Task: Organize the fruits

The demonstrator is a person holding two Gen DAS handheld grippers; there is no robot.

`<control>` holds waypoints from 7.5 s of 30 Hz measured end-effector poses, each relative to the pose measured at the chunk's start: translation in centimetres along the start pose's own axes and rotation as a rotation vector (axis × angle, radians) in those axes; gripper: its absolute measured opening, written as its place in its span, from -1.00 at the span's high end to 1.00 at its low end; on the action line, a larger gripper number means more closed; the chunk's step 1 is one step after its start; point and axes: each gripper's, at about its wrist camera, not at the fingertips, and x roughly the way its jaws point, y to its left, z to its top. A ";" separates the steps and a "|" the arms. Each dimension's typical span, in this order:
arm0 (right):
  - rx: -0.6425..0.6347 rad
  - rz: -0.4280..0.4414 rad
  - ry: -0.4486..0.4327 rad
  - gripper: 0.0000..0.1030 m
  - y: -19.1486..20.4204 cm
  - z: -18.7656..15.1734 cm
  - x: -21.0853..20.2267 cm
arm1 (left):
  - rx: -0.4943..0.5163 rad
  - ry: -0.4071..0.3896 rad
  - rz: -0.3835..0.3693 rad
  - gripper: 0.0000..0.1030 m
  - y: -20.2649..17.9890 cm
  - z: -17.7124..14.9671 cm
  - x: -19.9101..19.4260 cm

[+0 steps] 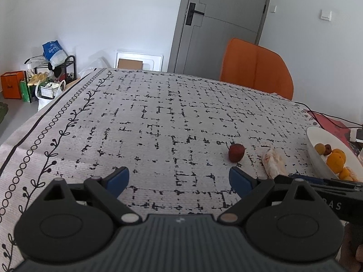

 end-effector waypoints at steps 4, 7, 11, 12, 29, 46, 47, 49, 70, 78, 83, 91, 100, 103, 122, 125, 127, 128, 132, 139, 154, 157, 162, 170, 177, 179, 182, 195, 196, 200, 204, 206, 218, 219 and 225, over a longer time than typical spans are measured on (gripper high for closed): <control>0.011 0.000 -0.002 0.18 0.0 0.6 0.8 | -0.008 0.002 0.005 -0.82 0.4 0.1 0.3; 0.010 0.000 -0.003 0.13 0.0 0.9 1.3 | -0.009 0.005 0.011 -0.82 0.7 0.3 0.5; 0.001 -0.003 -0.008 0.10 0.1 1.2 1.9 | -0.013 0.006 0.015 -0.82 0.9 0.5 0.8; 0.000 -0.003 -0.009 0.10 0.2 1.2 2.0 | -0.013 0.006 0.015 -0.82 0.9 0.5 0.9; -0.006 0.026 -0.053 0.29 -0.5 2.0 -0.2 | 0.021 -0.010 -0.030 -0.82 -1.1 1.3 1.5; 0.045 -0.004 -0.146 0.29 -4.2 2.9 -4.1 | 0.070 -0.010 -0.089 -0.55 -5.2 1.8 3.1; 0.050 -0.008 -0.148 0.29 -4.5 2.8 -4.3 | 0.070 -0.009 -0.089 -0.53 -5.4 1.8 3.2; 0.058 -0.013 -0.153 0.29 -5.0 2.7 -4.5 | 0.071 -0.004 -0.091 -0.45 -5.8 1.9 3.5; 0.147 -0.067 -0.197 0.29 -10.1 1.3 -6.9 | 0.114 -0.002 -0.095 0.59 -9.6 1.7 4.5; 0.179 -0.119 -0.218 0.29 -12.6 0.8 -8.0 | 0.156 -0.036 -0.160 0.59 -12.8 1.9 3.1; 0.186 -0.157 -0.229 0.29 -14.1 0.5 -8.6 | 0.176 -0.047 -0.190 0.59 -14.4 2.0 2.7; 0.191 -0.218 -0.240 0.29 -16.4 0.3 -9.1 | 0.208 -0.060 -0.229 0.59 -16.9 2.2 2.3; 0.191 -0.276 -0.243 0.29 -18.6 0.3 -8.9 | 0.237 -0.058 -0.262 0.59 -19.0 2.0 2.4; 0.185 -0.287 -0.250 0.25 -18.8 0.5 -8.9 | 0.241 -0.055 -0.269 0.59 -19.3 1.8 2.5; 0.199 -0.187 -0.240 -0.11 -15.9 -1.2 -9.8 | 0.262 -0.030 -0.289 0.45 -19.6 1.4 2.0; 0.198 -0.172 -0.236 -0.14 -15.3 -1.3 -9.7 | 0.245 -0.031 -0.271 0.33 -18.7 1.4 1.6; 0.192 -0.166 -0.233 -0.15 -14.9 -1.3 -9.6 | 0.239 -0.034 -0.260 0.21 -18.1 1.4 1.4; 0.189 -0.162 -0.230 -0.15 -14.6 -1.3 -9.5 | 0.236 -0.034 -0.254 0.18 -17.8 1.4 1.2; 0.182 -0.153 -0.222 -0.19 -13.7 -1.4 -9.5 | 0.222 -0.042 -0.245 -0.02 -16.6 1.3 0.5; 0.177 -0.150 -0.216 -0.25 -12.3 -1.6 -9.7 | 0.193 -0.041 -0.226 -0.29 -14.5 1.1 -0.7; 0.152 -0.126 -0.221 -0.76 -9.2 -1.8 -11.0 | 0.144 -0.058 -0.165 -0.71 -10.6 1.1 -3.8; 0.138 -0.120 -0.226 -0.95 -8.4 -1.8 -11.4 | 0.129 -0.064 -0.154 -0.81 -9.9 1.2 -4.8; 0.131 -0.109 -0.224 -1.00 -7.6 -1.8 -12.1 | 0.123 -0.076 -0.112 -0.92 -9.0 1.2 -6.4; 0.121 -0.099 -0.210 -1.00 -5.9 -2.3 -13.4 | 0.104 -0.092 -0.063 -1.00 -7.5 0.8 -9.0; 0.135 -0.098 -0.207 -1.00 -4.8 -2.3 -14.6 | 0.096 -0.106 -0.042 -1.00 -6.3 0.6 -11.1; 0.127 -0.090 -0.208 -1.00 -4.5 -2.4 -14.8 | 0.094 -0.120 -0.043 -1.00 -5.8 0.5 -11.8; 0.108 -0.086 -0.206 -1.00 -3.8 -2.6 -15.2 | 0.094 -0.132 -0.042 -1.00 -5.3 0.3 -12.8; 0.073 -0.059 -0.190 -1.00 -2.1 -3.6 -16.5 | 0.081 -0.146 -0.013 -1.00 -3.4 -1.0 -15.9; 0.070 -0.064 -0.188 -1.00 -2.0 -3.8 -16.5 | 0.082 -0.146 -0.008 -1.00 -3.3 -1.1 -16.1; 0.071 -0.070 -0.186 -1.00 -1.9 -4.3 -16.9 | 0.087 -0.139 -0.002 -1.00 -2.8 -1.6 -16.6; 0.069 -0.063 -0.179 -1.00 -1.8 -4.8 -17.2 | 0.072 -0.133 0.008 -1.00 -2.3 -2.0 -16.9; 0.067 -0.065 -0.182 -1.00 -1.7 -4.9 -17.4 | 0.070 -0.123 0.023 -1.00 -2.1 -2.0 -16.9; 0.036 -0.043 -0.179 -1.00 -0.6 -5.0 -17.4 | 0.086 -0.109 0.050 -1.00 -1.8 -2.4 -17.4; 0.038 -0.043 -0.179 -1.00 -0.6 -5.1 -17.4 | 0.088 -0.108 0.052 -1.00 -1.8 -2.4 -17.4; 0.049 -0.042 -0.176 -1.00 -0.7 -5.1 -17.2 | 0.092 -0.105 0.056 -1.00 -1.9 -2.3 -17.3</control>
